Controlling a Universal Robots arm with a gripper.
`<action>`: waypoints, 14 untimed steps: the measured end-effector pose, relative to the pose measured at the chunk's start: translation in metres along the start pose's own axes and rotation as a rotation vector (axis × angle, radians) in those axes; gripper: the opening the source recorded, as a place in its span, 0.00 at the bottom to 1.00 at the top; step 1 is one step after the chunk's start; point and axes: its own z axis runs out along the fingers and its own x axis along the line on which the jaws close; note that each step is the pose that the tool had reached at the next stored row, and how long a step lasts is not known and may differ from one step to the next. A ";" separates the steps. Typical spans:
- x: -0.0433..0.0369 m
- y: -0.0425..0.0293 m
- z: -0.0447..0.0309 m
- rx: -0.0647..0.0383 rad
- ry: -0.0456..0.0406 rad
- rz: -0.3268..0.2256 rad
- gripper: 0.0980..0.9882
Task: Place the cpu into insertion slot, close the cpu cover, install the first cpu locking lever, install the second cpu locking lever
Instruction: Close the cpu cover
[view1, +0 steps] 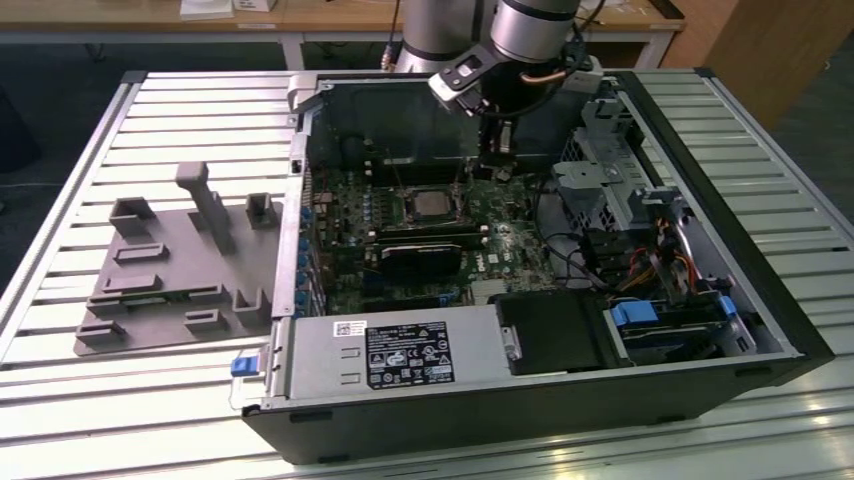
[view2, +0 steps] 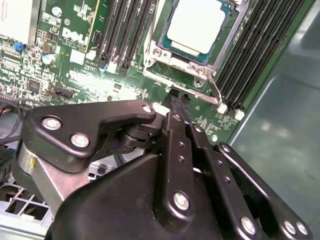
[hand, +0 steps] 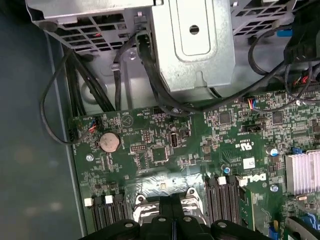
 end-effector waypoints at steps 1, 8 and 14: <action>-0.0001 -0.0009 0.0001 -0.001 0.0001 0.000 0.00; -0.0006 -0.0039 0.0004 -0.004 0.0005 0.000 0.00; -0.0015 -0.0097 0.0010 -0.007 0.0010 0.000 0.00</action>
